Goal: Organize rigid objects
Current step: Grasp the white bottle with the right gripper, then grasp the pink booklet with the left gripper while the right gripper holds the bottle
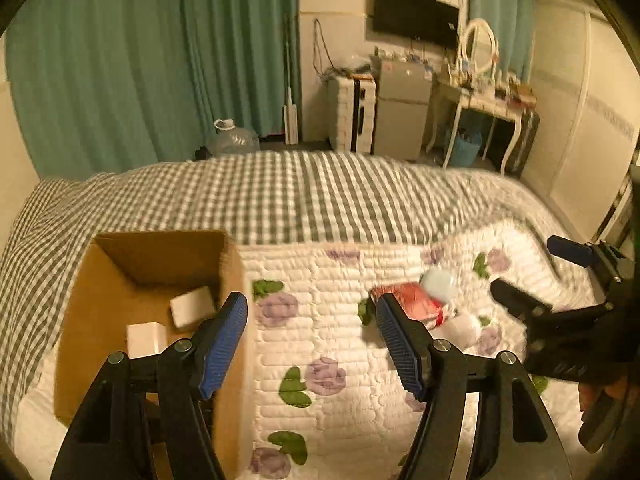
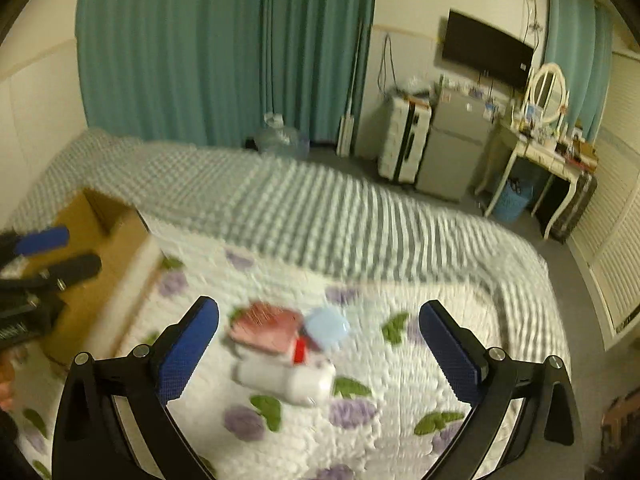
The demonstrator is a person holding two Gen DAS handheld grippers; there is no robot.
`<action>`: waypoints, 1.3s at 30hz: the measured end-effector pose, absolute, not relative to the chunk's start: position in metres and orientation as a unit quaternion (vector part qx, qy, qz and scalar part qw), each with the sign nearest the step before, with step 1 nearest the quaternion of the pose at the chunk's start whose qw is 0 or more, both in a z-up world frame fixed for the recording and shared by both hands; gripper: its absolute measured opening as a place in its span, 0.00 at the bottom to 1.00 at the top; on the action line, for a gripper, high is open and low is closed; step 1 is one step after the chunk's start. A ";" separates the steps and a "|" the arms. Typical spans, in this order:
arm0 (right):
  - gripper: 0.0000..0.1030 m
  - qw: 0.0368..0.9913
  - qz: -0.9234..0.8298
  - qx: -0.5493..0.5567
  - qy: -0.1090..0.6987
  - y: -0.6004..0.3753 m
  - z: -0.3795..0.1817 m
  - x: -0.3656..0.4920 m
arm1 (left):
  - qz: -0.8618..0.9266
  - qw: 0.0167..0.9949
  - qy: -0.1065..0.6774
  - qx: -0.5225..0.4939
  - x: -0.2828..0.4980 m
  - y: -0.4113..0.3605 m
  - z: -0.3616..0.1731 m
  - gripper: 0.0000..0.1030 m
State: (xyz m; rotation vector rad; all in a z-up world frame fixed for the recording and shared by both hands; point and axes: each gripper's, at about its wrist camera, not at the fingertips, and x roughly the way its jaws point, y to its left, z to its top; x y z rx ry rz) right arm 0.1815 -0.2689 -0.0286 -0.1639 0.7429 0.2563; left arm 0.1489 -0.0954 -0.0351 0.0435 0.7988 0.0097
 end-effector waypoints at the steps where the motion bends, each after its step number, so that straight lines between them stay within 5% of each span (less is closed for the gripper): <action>1: 0.98 0.917 0.126 -0.087 0.369 -0.272 -0.041 0.184 | 0.004 0.918 0.396 0.024 0.153 -0.101 -0.045 0.68; 14: 0.98 0.829 0.233 -0.247 0.444 -0.242 -0.154 0.201 | 0.005 0.889 0.455 0.055 0.171 -0.124 -0.127 0.68; 19: 0.85 0.797 0.247 -0.271 0.480 -0.232 -0.183 0.208 | 0.013 0.882 0.467 0.058 0.173 -0.121 -0.137 0.68; 20: 0.83 0.796 0.248 -0.275 0.478 -0.231 -0.183 0.206 | 0.012 0.881 0.469 0.059 0.174 -0.122 -0.138 0.68; 22: 0.59 0.800 0.256 -0.267 0.473 -0.232 -0.179 0.204 | 0.010 0.880 0.471 0.064 0.173 -0.124 -0.139 0.68; 39: 0.59 0.880 0.144 -0.117 0.437 -0.320 -0.112 0.214 | -0.048 0.880 0.467 0.073 0.187 -0.169 -0.140 0.68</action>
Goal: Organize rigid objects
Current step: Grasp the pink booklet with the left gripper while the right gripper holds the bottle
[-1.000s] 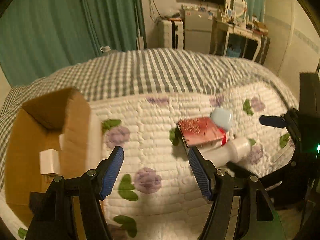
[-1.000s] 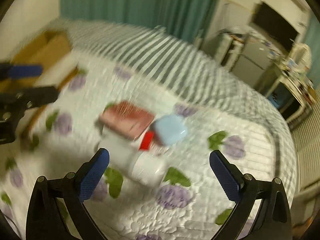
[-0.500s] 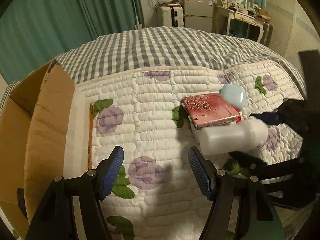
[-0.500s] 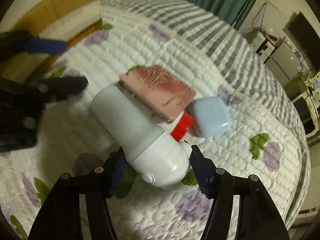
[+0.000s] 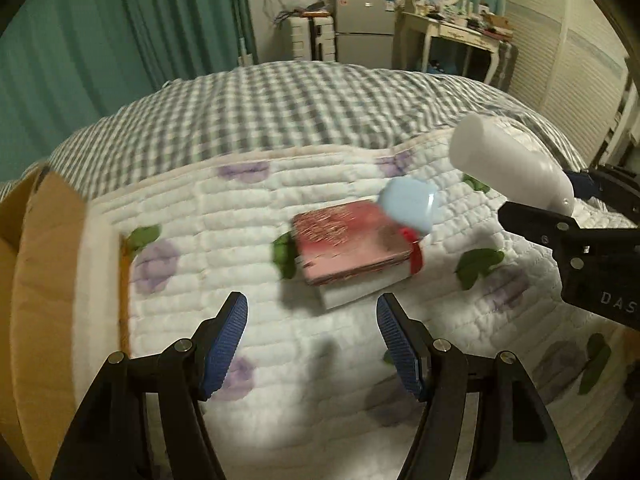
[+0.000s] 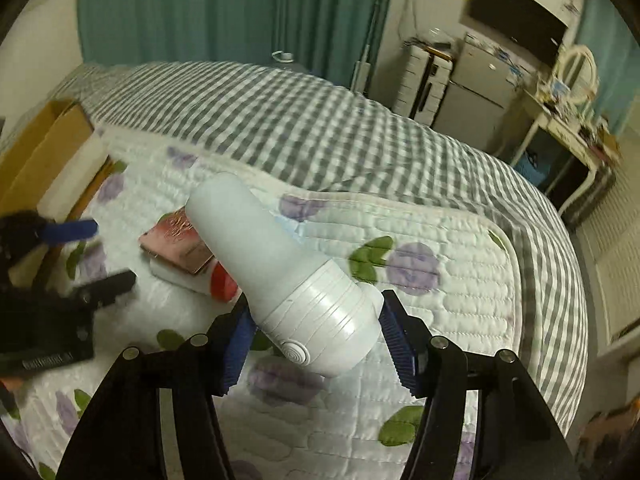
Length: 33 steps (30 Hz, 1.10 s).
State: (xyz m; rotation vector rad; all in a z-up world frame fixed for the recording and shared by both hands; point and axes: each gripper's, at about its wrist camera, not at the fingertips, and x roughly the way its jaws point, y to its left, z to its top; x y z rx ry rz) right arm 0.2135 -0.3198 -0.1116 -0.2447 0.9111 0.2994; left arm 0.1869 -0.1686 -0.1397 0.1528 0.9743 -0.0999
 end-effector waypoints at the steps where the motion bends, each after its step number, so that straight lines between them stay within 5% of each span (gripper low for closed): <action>1: 0.59 0.880 0.143 -0.113 0.438 -0.321 -0.110 0.214 | -0.051 0.878 0.468 0.082 0.191 -0.175 -0.142 0.68; 18: 0.59 0.870 0.147 -0.054 0.468 -0.339 -0.116 0.226 | -0.094 0.878 0.437 0.173 0.221 -0.210 -0.153 0.65; 20: 0.59 0.870 0.148 -0.054 0.468 -0.339 -0.116 0.226 | -0.103 0.878 0.437 0.164 0.223 -0.205 -0.150 0.54; 21: 0.59 0.869 0.148 -0.053 0.469 -0.339 -0.116 0.226 | -0.108 0.878 0.439 0.159 0.223 -0.202 -0.147 0.34; 22: 0.59 0.869 0.148 -0.054 0.469 -0.339 -0.116 0.226 | -0.105 0.879 0.437 0.160 0.222 -0.201 -0.146 0.31; 33: 0.59 0.863 0.146 -0.064 0.479 -0.334 -0.122 0.228 | -0.070 0.885 0.441 0.131 0.248 -0.186 -0.151 0.22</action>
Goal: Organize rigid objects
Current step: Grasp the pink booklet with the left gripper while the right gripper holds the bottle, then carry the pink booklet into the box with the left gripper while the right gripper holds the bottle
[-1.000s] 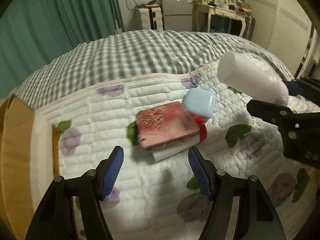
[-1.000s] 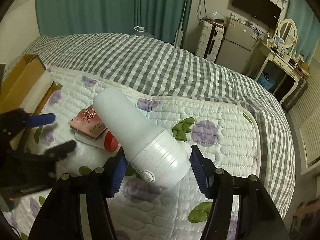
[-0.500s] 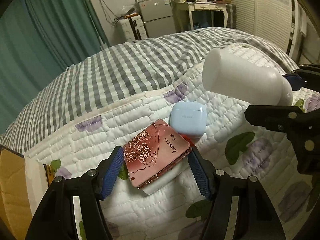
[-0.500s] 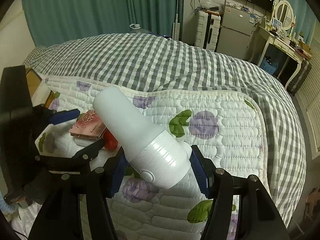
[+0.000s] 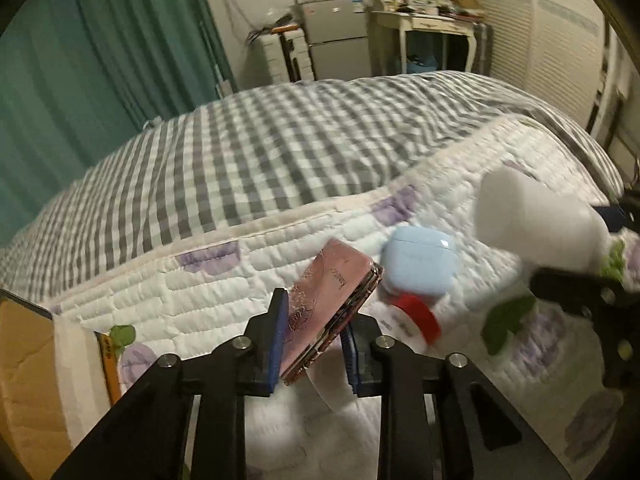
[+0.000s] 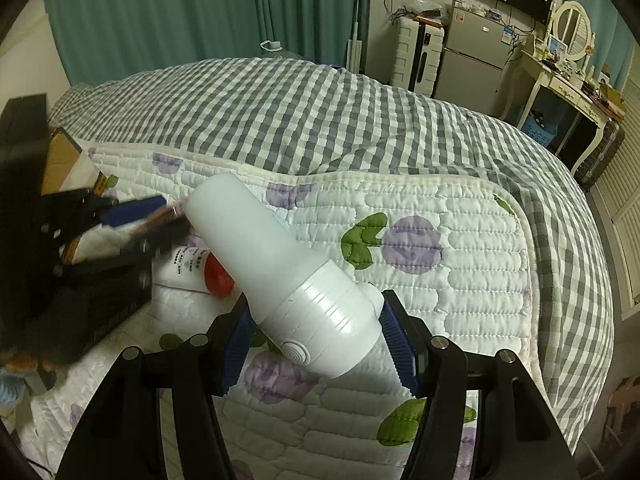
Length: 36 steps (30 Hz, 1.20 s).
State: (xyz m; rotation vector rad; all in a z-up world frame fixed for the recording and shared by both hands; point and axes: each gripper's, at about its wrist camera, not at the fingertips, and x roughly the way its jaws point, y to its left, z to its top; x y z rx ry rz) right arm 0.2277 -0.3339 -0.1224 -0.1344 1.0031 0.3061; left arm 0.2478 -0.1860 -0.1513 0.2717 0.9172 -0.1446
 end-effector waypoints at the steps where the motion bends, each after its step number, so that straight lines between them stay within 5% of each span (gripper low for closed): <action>1: 0.59 0.863 0.146 -0.065 0.480 -0.333 -0.123 0.228 | -0.068 0.886 0.441 0.128 0.249 -0.185 -0.151 0.20; 4: 0.59 0.862 0.147 -0.068 0.480 -0.332 -0.125 0.229 | -0.065 0.894 0.426 0.123 0.241 -0.183 -0.141 0.09; 17: 0.59 0.884 0.129 -0.108 0.437 -0.313 -0.092 0.203 | -0.098 0.915 0.381 0.085 0.182 -0.167 -0.066 0.09; 36: 0.59 0.918 0.177 -0.126 0.333 -0.183 0.050 0.137 | -0.046 0.953 0.294 0.063 0.093 -0.039 0.051 0.09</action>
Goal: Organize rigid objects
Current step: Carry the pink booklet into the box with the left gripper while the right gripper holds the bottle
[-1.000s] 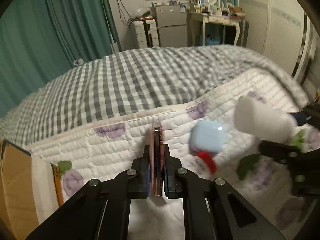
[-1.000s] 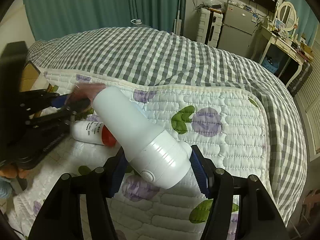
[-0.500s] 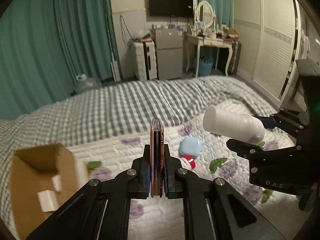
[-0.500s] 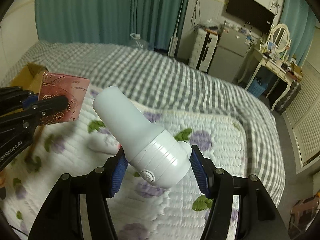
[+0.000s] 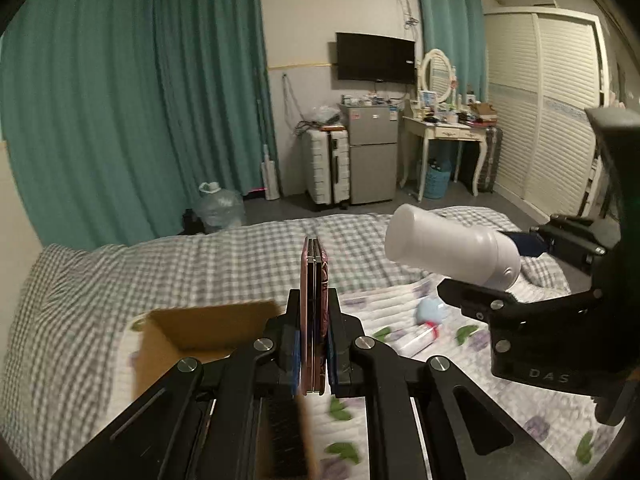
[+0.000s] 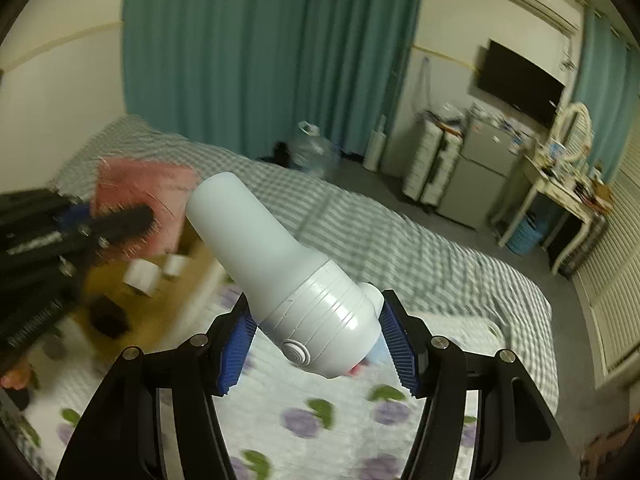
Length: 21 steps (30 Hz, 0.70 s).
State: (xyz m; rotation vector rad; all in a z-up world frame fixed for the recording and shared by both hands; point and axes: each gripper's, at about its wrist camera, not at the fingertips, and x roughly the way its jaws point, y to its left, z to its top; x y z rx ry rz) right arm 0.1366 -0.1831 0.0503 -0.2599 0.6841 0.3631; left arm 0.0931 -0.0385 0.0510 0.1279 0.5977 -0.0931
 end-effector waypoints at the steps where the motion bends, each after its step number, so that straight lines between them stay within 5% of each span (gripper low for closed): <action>1: 0.59 0.917 0.182 -0.129 0.330 -0.172 0.053 0.133 | -0.040 0.953 0.293 0.061 0.089 -0.029 0.051 0.09; 21: 0.59 0.869 0.259 -0.155 0.391 -0.011 -0.022 0.163 | 0.037 0.933 0.358 0.024 0.105 0.092 -0.034 0.09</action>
